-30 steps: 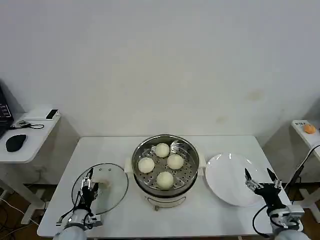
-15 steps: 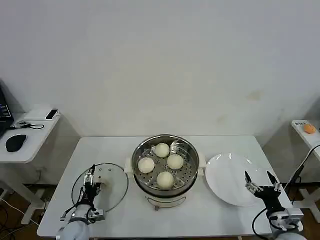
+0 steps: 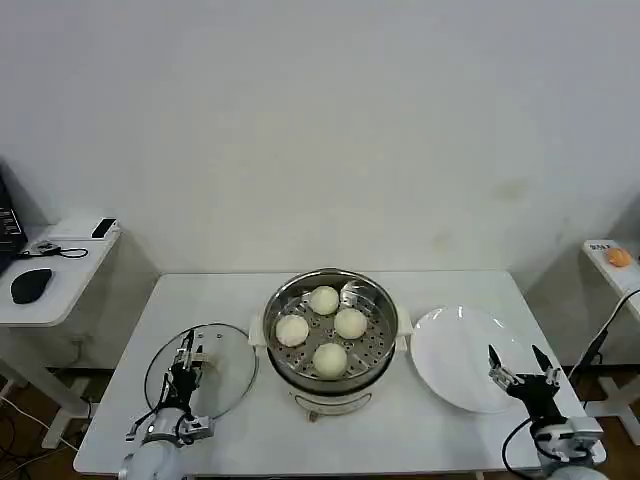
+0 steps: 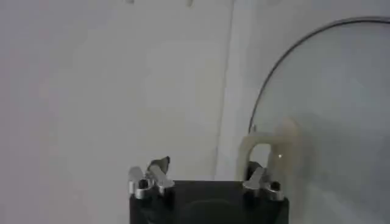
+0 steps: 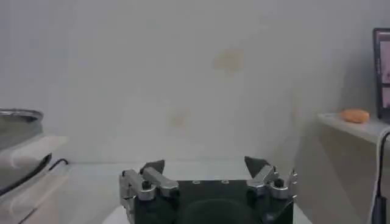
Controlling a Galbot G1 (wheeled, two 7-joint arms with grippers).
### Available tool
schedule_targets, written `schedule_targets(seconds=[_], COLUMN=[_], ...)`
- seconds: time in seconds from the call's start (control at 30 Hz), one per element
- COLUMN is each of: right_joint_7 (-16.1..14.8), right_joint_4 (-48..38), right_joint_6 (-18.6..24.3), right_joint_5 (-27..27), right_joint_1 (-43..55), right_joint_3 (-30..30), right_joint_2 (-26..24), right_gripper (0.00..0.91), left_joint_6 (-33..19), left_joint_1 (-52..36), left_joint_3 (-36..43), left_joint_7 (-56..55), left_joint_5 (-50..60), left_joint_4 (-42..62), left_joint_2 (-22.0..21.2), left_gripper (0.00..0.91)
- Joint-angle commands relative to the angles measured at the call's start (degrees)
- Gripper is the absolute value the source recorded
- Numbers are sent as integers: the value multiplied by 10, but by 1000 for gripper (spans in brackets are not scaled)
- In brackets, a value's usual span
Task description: Take steamed baozi put them in steamer then cover it.
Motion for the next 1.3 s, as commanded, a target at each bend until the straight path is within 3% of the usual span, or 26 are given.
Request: schedule_targets(seconds=[0.03, 0.53, 0.8, 1.03, 1.2, 1.3], right_joint_7=[-1, 1, 3, 4, 4, 3], right_joint_4=[-1, 4, 11, 11, 10, 10], right_joint_6=[1, 3, 3, 7, 6, 6], right_joint_5=[-1, -3, 9, 15, 21, 21], right_joint_1=[0, -1, 12, 26, 37, 40], right_joint_3=[0, 4, 8, -5, -8, -11], right_joint_2=[1, 1, -6, -14, -19, -19], right_gripper=[907, 907, 907, 907, 907, 907], left_joint_6=[-3, -1, 56, 190, 321, 348], left_joint_1=[-2, 9, 63, 124, 137, 138], left_joint_3=[1, -5, -14, -8, 21, 20], left_joint_7=[-19, -21, 69, 92, 79, 86], left_joint_5=[-3, 6, 25, 82, 171, 235], left_joint_4=[18, 2, -116, -255, -310, -338], left_joint_2=[1, 1, 4, -3, -17, -35], left_gripper=[0, 0, 0, 0, 0, 0])
